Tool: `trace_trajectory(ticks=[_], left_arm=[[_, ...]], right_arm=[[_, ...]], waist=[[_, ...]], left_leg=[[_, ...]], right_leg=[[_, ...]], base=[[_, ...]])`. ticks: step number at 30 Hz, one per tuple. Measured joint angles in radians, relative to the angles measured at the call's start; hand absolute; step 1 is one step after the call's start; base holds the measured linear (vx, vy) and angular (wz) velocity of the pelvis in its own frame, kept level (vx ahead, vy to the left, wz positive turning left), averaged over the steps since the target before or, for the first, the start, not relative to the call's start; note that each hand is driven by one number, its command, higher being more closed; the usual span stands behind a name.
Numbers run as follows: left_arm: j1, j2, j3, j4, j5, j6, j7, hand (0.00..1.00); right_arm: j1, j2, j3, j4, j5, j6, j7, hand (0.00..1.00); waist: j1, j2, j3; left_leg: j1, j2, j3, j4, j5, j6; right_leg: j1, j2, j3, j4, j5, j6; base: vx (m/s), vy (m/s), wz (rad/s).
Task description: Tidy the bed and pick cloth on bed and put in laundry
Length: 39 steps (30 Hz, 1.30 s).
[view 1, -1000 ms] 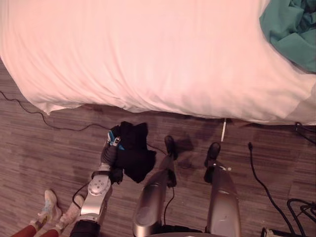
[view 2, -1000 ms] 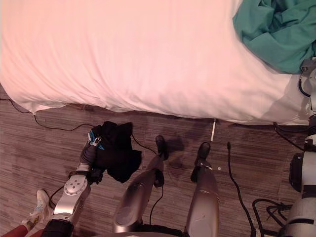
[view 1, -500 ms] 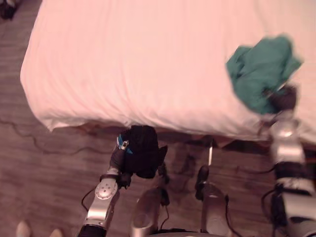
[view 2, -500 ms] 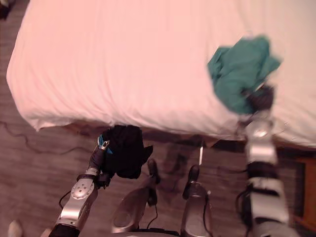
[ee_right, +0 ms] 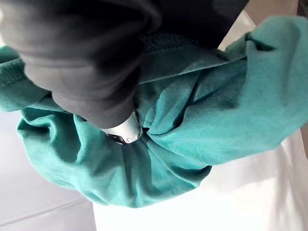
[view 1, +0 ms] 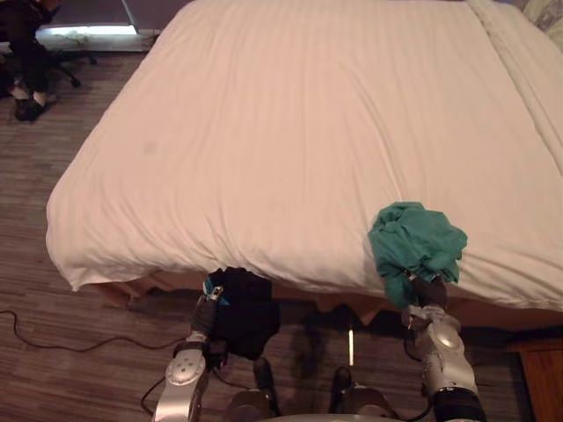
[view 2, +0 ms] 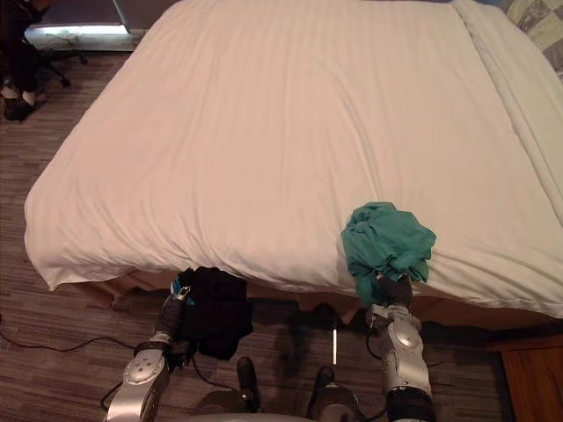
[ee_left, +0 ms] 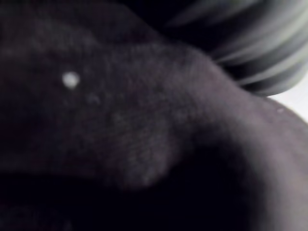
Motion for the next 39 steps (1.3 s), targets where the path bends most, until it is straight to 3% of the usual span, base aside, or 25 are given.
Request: trace_trajectory(ticks=[2,4,5,7,8,9,10,11,13,14,15,16,17,18,19,20,23,24,25,27,28,30,31,36,39], left_arm=[[0.017,-0.022,0.015,0.0,-0.014,0.0,0.013,1.0],[0.012,-0.05,0.032,-0.008,-0.028,-0.001,0.029,1.0],[0.006,-0.063,0.036,-0.013,-0.031,-0.001,0.045,1.0],[-0.018,-0.086,0.041,-0.013,-0.038,-0.003,0.066,1.0],[-0.028,-0.098,0.051,-0.013,-0.039,-0.004,0.081,1.0],[-0.022,-0.099,0.056,-0.013,-0.044,-0.005,0.104,1.0],[-0.019,-0.099,0.057,-0.013,-0.052,-0.005,0.112,1.0],[-0.005,-0.099,0.058,-0.013,-0.06,-0.006,0.131,1.0],[0.012,-0.099,0.061,-0.015,-0.061,-0.008,0.144,1.0],[0.015,-0.102,0.072,-0.016,-0.06,-0.005,0.15,1.0],[0.012,-0.104,0.072,-0.017,-0.06,-0.005,0.15,1.0],[0.012,-0.101,0.073,-0.018,-0.06,-0.005,0.15,1.0],[0.011,-0.096,0.079,-0.024,-0.06,-0.001,0.151,1.0],[0.009,-0.097,0.08,-0.025,-0.06,-0.001,0.152,1.0],[0.001,-0.084,0.08,-0.025,-0.06,-0.001,0.16,1.0],[0.0,-0.063,0.072,-0.025,-0.059,0.0,0.172,1.0],[0.002,-0.049,0.043,-0.025,-0.059,0.0,0.172,1.0],[-0.006,-0.041,-0.013,-0.021,-0.058,-0.001,0.171,1.0],[-0.006,-0.039,-0.027,-0.019,-0.058,-0.001,0.171,1.0],[-0.017,-0.046,-0.034,0.002,-0.058,0.0,0.171,1.0],[-0.017,-0.056,-0.04,0.003,-0.058,-0.001,0.171,1.0],[-0.015,-0.079,-0.041,0.008,-0.058,-0.001,0.169,1.0],[-0.004,-0.07,-0.069,0.059,-0.08,0.0,0.149,1.0],[-0.005,-0.069,-0.068,0.063,-0.08,-0.001,0.149,1.0],[-0.029,-0.061,-0.06,0.189,-0.106,-0.002,0.149,1.0]], right_arm=[[0.007,0.015,0.015,-0.01,0.019,0.0,0.009,1.0],[0.032,0.029,0.016,-0.048,0.03,-0.001,0.01,1.0],[0.047,0.035,0.01,-0.076,0.029,-0.002,-0.005,1.0],[0.069,0.037,-0.009,-0.117,0.026,-0.014,-0.03,1.0],[0.068,0.019,-0.009,-0.122,0.016,-0.023,-0.049,1.0],[0.068,0.012,-0.007,-0.123,-0.018,-0.025,-0.067,1.0],[0.07,0.011,-0.005,-0.123,-0.035,-0.024,-0.076,1.0],[0.078,0.008,0.006,-0.122,-0.083,-0.02,-0.095,1.0],[0.077,0.01,0.041,-0.122,-0.143,-0.011,-0.097,1.0],[0.075,0.019,0.057,-0.122,-0.185,0.0,-0.095,1.0],[0.078,0.024,0.06,-0.117,-0.209,0.013,-0.095,1.0],[0.079,0.033,0.063,-0.114,-0.215,0.018,-0.095,1.0],[0.09,0.054,0.071,-0.108,-0.23,0.035,-0.095,1.0],[0.098,0.06,0.082,-0.105,-0.236,0.037,-0.093,1.0],[0.097,0.073,0.098,-0.107,-0.239,0.039,-0.09,1.0],[0.103,0.09,0.112,-0.119,-0.238,0.039,-0.089,1.0],[0.142,0.094,0.104,-0.123,-0.228,0.033,-0.092,1.0],[0.195,0.121,0.065,-0.13,-0.196,0.032,-0.092,1.0],[0.212,0.131,0.061,-0.134,-0.188,0.032,-0.092,1.0],[0.216,0.137,0.056,-0.134,-0.186,0.031,-0.093,1.0],[0.216,0.138,0.044,-0.151,-0.186,0.033,-0.093,1.0],[0.219,0.141,0.041,-0.153,-0.186,0.032,-0.093,1.0],[0.291,0.15,0.039,-0.101,-0.168,0.035,-0.071,1.0],[0.291,0.15,0.038,-0.099,-0.168,0.035,-0.071,1.0],[0.267,0.141,0.04,0.001,-0.172,0.036,-0.07,1.0]], waist=[[0.001,0.002,-0.005],[0.001,0.003,-0.006],[-0.002,0.003,-0.006],[-0.004,-0.002,-0.007],[-0.002,0.012,-0.015],[-0.003,0.029,-0.025],[-0.001,0.033,-0.028],[0.004,0.036,-0.041],[0.011,0.024,-0.067],[0.022,0.018,-0.071],[0.028,0.009,-0.067],[0.029,0.0,-0.065],[0.026,-0.02,-0.059],[0.025,-0.027,-0.055],[0.024,-0.033,-0.053],[0.003,-0.036,-0.052],[-0.019,-0.059,-0.047],[-0.046,-0.063,-0.046],[-0.051,-0.08,-0.046],[-0.051,-0.085,-0.038],[-0.052,-0.071,-0.037],[-0.049,-0.06,-0.038],[-0.022,-0.055,-0.112],[-0.022,-0.056,-0.112],[-0.023,-0.057,-0.116]], left_leg=[[-0.02,0.001,-0.018,0.0,0.0,0.0],[-0.052,-0.004,-0.075,0.0,0.0,0.001],[-0.074,-0.008,-0.045,0.001,-0.031,0.012],[-0.101,0.014,0.136,0.045,-0.095,0.037],[-0.124,0.062,0.332,0.11,-0.106,0.057],[-0.124,0.11,0.46,0.166,-0.091,0.082],[-0.125,0.122,0.489,0.185,-0.079,0.097],[-0.14,0.115,0.474,0.214,-0.055,0.124],[-0.175,0.059,0.396,0.225,-0.077,0.147],[-0.203,0.014,0.326,0.236,-0.093,0.173],[-0.218,-0.019,0.266,0.259,-0.104,0.19],[-0.218,-0.036,0.239,0.269,-0.112,0.2],[-0.214,-0.072,0.149,0.293,-0.134,0.215],[-0.212,-0.082,0.11,0.3,-0.139,0.218],[-0.207,-0.095,0.042,0.296,-0.141,0.218],[-0.195,-0.11,-0.047,0.273,-0.134,0.212],[-0.116,-0.181,-0.206,0.185,-0.109,0.189],[-0.085,-0.199,-0.317,0.151,-0.089,0.155],[-0.087,-0.214,-0.336,0.168,-0.092,0.145],[-0.093,-0.216,-0.322,0.209,-0.114,0.118],[-0.098,-0.196,-0.289,0.215,-0.128,0.089],[-0.087,-0.172,-0.28,0.212,-0.141,0.081],[0.019,-0.143,-0.275,0.03,-0.096,0.084],[0.021,-0.142,-0.27,0.029,-0.096,0.084],[0.07,-0.134,-0.242,0.007,-0.1,0.08]], right_leg=[[0.011,0.004,-0.023,-0.021,0.012,0.0],[0.024,0.001,-0.1,-0.029,0.011,0.003],[0.043,-0.013,-0.184,-0.037,0.011,0.005],[0.085,-0.058,-0.33,-0.054,0.009,0.011],[0.111,-0.081,-0.424,-0.038,-0.005,0.026],[0.148,-0.092,-0.504,-0.02,-0.022,0.049],[0.165,-0.099,-0.536,-0.011,-0.028,0.058],[0.202,-0.127,-0.61,0.021,-0.042,0.08],[0.211,-0.183,-0.68,0.095,-0.06,0.101],[0.209,-0.249,-0.717,0.204,-0.072,0.101],[0.208,-0.324,-0.728,0.344,-0.069,0.095],[0.209,-0.362,-0.726,0.413,-0.06,0.079],[0.186,-0.426,-0.647,0.59,-0.038,-0.054],[0.158,-0.426,-0.571,0.651,-0.067,-0.098],[0.076,-0.366,-0.384,0.711,-0.114,-0.103],[-0.017,-0.246,-0.169,0.717,-0.163,-0.034],[-0.089,-0.159,-0.018,0.58,-0.228,0.014],[-0.152,-0.047,0.246,0.216,-0.197,0.094],[-0.15,-0.049,0.297,0.107,-0.094,0.08],[-0.132,-0.057,0.286,0.087,0.042,0.052],[-0.113,-0.044,0.278,0.055,0.047,0.045],[-0.078,-0.021,0.268,0.001,0.065,0.029],[0.038,0.014,0.242,-0.174,0.113,0.023],[0.038,0.015,0.248,-0.174,0.113,0.023],[0.064,0.025,0.274,-0.171,0.106,0.017]], base=[[-0.03,0.001,0.34],[-0.04,0.014,1.04],[0.02,0.035,2.01],[0.05,0.089,2.38],[0.11,0.209,2.3],[0.09,0.182,2.21],[0.14,0.161,2.01],[0.14,0.102,1.76],[0.17,0.121,1.65],[0.23,0.169,1.69],[0.29,0.2,1.74],[0.27,0.155,1.9],[0.23,0.097,1.62],[0.25,0.097,1.91],[0.19,0.05,1.99],[0.18,0.027,2.07],[0.31,-0.113,2.67],[0.41,-0.317,2.98],[0.38,-0.331,2.58],[0.24,-0.226,0.48],[0.19,-0.169,0.18],[0.07,-0.062,-0.02],[0.05,-0.04,-0.04],[0.0,0.0,-0.03],[-0.01,-0.02,-0.27]])
